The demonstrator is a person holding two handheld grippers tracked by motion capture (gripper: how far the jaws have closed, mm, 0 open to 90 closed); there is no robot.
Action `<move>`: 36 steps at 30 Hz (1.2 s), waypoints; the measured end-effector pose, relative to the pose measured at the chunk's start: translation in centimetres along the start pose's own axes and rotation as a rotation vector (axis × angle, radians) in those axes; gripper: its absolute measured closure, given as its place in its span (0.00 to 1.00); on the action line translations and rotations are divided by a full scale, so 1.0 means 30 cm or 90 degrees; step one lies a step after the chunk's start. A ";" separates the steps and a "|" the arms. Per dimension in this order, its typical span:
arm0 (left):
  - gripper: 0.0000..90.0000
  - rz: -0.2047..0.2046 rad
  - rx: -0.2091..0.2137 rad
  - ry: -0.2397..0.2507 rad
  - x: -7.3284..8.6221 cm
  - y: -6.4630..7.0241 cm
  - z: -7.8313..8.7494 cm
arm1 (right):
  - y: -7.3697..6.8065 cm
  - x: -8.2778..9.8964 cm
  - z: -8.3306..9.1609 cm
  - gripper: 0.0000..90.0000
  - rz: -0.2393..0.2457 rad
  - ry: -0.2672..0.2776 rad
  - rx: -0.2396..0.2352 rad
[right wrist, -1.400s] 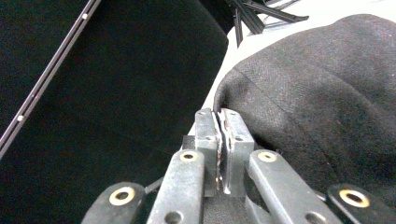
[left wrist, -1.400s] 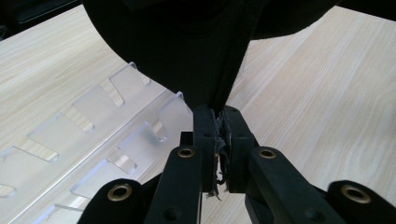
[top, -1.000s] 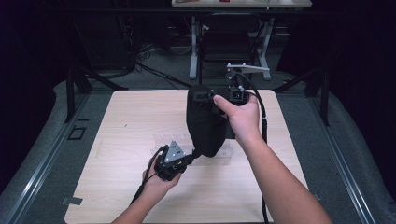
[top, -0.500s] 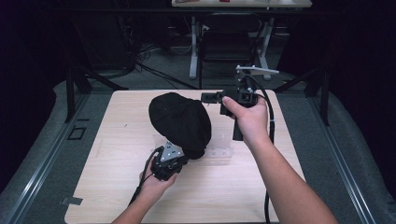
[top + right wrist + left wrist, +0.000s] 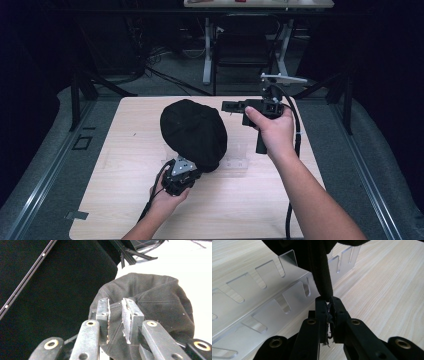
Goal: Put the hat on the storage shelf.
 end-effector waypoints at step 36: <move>0.62 0.032 -0.007 0.029 -0.014 -0.045 0.085 | 0.079 0.052 0.053 0.70 0.174 -0.005 0.109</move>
Point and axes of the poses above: each handheld gripper's, and its own axes: z roughly backward along the jaws, x roughly out of its underside, y roughly to its right, the point moved 8 cm from there along -z, roughly forward along the jaws, and after that the axes turned 14 degrees about y, right-handed, at the moved point
